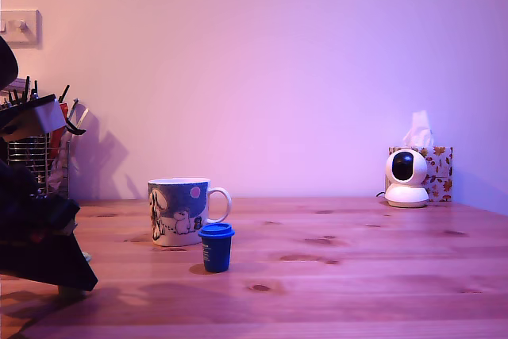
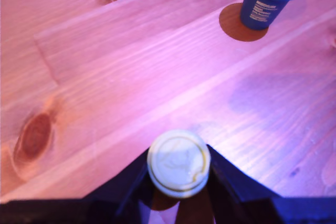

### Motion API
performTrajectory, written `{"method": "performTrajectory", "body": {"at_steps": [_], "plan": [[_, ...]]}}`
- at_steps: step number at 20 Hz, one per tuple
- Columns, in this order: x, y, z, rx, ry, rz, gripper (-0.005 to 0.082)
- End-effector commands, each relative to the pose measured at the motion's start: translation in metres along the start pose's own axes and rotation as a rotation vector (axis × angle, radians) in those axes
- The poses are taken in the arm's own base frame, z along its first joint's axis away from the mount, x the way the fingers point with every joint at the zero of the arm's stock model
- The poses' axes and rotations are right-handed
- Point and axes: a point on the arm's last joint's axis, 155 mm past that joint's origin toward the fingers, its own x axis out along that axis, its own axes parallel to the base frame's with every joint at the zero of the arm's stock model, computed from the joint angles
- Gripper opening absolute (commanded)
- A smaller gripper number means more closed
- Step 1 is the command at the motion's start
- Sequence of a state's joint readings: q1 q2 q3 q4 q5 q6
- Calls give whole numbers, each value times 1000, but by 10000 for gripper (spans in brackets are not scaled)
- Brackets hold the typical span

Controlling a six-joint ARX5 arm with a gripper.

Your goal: Pick up the coffee capsules on the table and drop them inside the coffee cup

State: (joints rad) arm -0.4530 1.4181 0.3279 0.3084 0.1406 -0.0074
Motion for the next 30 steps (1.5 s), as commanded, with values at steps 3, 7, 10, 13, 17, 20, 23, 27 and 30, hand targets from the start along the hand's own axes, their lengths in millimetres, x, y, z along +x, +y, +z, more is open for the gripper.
{"method": "performTrajectory", "body": {"at_steps": [3, 7, 10, 13, 17, 20, 23, 27, 30], "plan": [[1, -1, -4, 9, -4, -5, 195], [-5, -3, 17, 17, -74, -9, 195], [-14, -4, 33, 26, -133, -9, 195], [-27, -6, 57, 41, -221, -9, 195], [-40, -8, 85, 53, -307, -9, 195], [-44, -9, 102, 59, -347, -9, 195], [-50, -9, 120, 63, -384, -9, 195], [-55, -5, 142, 52, -382, 2, 195], [-62, -1, 161, 44, -374, 11, 195]]}}
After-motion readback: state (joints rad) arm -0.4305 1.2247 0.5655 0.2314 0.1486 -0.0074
